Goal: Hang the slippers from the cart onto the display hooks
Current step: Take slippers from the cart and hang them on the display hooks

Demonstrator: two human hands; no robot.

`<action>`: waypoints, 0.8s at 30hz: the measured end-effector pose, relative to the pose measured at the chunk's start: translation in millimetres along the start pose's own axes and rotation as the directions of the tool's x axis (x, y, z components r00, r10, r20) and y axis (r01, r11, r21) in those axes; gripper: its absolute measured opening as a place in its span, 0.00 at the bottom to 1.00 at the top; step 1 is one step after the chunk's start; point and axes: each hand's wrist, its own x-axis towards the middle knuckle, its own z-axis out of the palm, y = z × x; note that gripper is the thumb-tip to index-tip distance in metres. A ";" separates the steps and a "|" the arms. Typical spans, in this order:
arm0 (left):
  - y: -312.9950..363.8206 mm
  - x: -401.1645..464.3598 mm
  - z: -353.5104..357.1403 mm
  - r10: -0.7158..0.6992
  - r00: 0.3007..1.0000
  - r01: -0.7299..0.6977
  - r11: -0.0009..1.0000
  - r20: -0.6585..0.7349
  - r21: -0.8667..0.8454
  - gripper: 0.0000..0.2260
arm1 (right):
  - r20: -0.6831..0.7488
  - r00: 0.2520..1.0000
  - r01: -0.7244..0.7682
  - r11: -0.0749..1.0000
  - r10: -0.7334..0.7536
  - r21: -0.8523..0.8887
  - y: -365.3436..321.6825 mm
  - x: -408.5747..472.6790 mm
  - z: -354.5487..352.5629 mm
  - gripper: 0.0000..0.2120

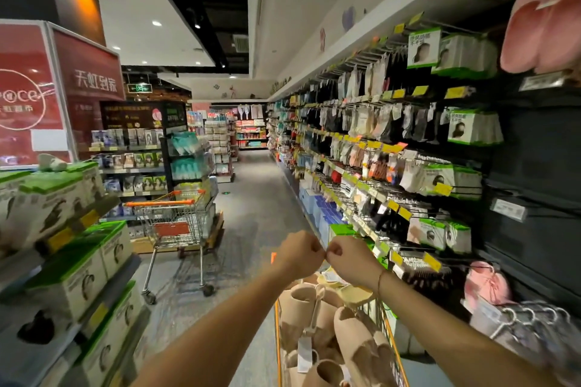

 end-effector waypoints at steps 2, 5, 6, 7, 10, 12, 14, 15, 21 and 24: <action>-13.1 2.7 15.9 0.002 1.000 -0.002 1.000 0.012 0.004 0.10 | 0.007 0.999 -0.035 0.999 0.035 -0.003 4.8 6.3 14.2 0.07; -29.7 7.1 41.3 -0.007 0.999 0.008 1.000 0.040 -0.017 0.09 | 0.026 0.996 -0.084 0.996 0.083 0.016 17.6 13.6 35.9 0.07; -35.1 8.9 49.9 -0.019 0.998 0.020 0.999 0.065 -0.025 0.09 | 0.027 0.995 -0.098 0.995 0.097 0.017 23.1 15.0 42.7 0.07; -39.9 11.8 58.1 -0.021 0.996 0.024 0.999 0.083 -0.041 0.09 | 0.031 0.994 -0.109 0.994 0.109 0.014 29.7 17.3 49.0 0.07; -54.0 22.6 86.0 -0.048 0.990 0.057 0.996 0.129 -0.065 0.11 | 0.068 0.988 -0.140 0.990 0.139 0.009 50.2 22.4 65.8 0.07; -59.5 28.0 104.5 -0.053 0.985 0.062 0.997 0.166 -0.054 0.09 | 0.095 0.982 -0.166 0.986 0.164 0.007 66.0 26.8 76.2 0.08; -64.1 32.7 123.4 -0.065 0.976 0.082 0.994 0.206 -0.073 0.09 | 0.123 0.974 -0.188 0.982 0.190 -0.026 85.3 34.4 88.2 0.12; -66.7 35.8 132.8 -0.071 0.974 0.092 0.992 0.217 -0.088 0.10 | 0.137 0.973 -0.182 0.983 0.186 -0.037 94.3 39.2 93.6 0.14; -78.9 56.0 187.6 -0.083 0.970 0.113 0.986 0.229 -0.122 0.17 | 0.240 0.944 -0.218 0.974 0.226 -0.060 144.7 63.6 122.8 0.14; -86.1 69.2 209.6 -0.083 0.967 0.113 0.987 0.242 -0.115 0.18 | 0.265 0.936 -0.224 0.973 0.232 -0.059 167.4 76.4 134.1 0.16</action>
